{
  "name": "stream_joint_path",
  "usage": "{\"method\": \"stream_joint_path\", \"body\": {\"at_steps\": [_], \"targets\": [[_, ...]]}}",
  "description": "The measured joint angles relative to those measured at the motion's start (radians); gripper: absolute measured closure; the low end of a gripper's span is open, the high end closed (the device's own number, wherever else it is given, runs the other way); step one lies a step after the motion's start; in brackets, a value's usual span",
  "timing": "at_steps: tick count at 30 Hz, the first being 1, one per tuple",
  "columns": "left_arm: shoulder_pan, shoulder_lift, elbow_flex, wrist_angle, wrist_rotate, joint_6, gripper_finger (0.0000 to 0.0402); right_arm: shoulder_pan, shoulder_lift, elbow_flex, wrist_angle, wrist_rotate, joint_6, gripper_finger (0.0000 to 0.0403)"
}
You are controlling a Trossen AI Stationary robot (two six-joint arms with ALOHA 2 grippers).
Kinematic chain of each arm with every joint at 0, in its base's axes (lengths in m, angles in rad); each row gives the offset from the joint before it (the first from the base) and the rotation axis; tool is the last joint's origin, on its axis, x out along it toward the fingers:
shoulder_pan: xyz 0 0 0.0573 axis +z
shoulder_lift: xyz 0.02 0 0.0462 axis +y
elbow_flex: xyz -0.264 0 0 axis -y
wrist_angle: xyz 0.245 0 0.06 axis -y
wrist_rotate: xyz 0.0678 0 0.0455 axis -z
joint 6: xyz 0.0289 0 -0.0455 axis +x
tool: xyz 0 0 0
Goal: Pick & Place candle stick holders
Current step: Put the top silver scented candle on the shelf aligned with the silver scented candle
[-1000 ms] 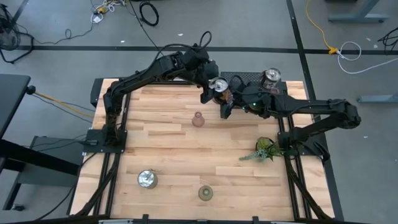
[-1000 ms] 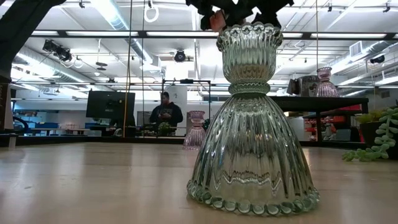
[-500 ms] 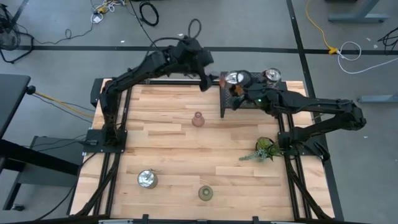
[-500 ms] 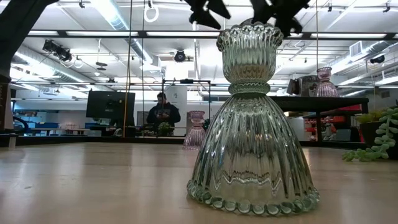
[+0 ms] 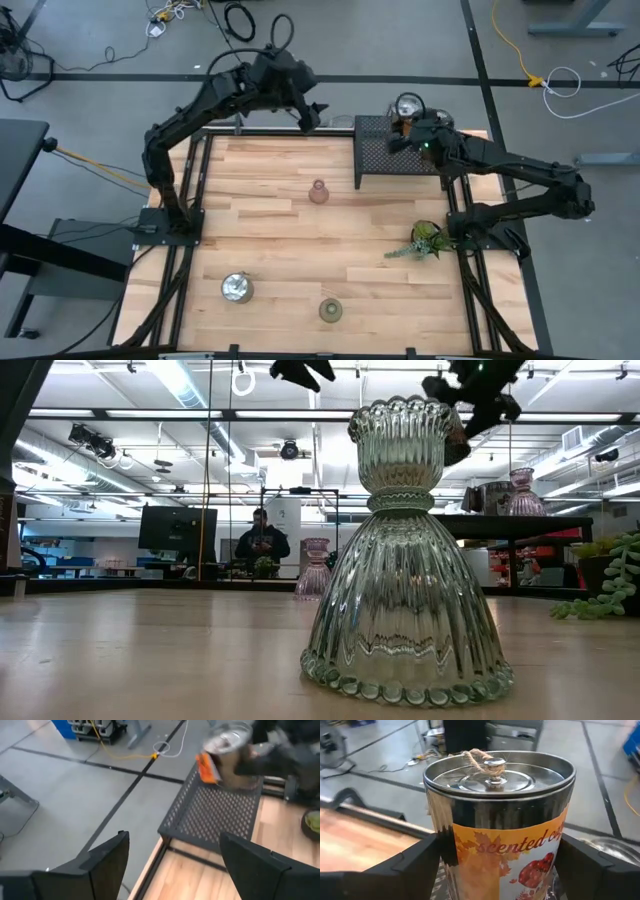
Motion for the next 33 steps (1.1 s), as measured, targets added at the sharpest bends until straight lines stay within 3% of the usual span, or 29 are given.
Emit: {"method": "stream_joint_path", "body": {"at_steps": [7, 16, 33], "targets": [[0.004, -0.002, -0.002, -0.074, 0.000, 0.001, 0.0093, -0.147, -0.001, -0.186, 0.267, -0.128, 0.005, 0.0082], [0.004, -0.002, -0.002, -0.082, 0.002, 0.001, 0.0093, -0.253, -0.001, -0.335, 0.388, -0.128, 0.003, 0.0082], [0.004, -0.001, -0.002, -0.079, 0.003, 0.002, 0.0093, -0.311, 0.000, -0.397, 0.531, -0.161, -0.058, 0.0082]]}}
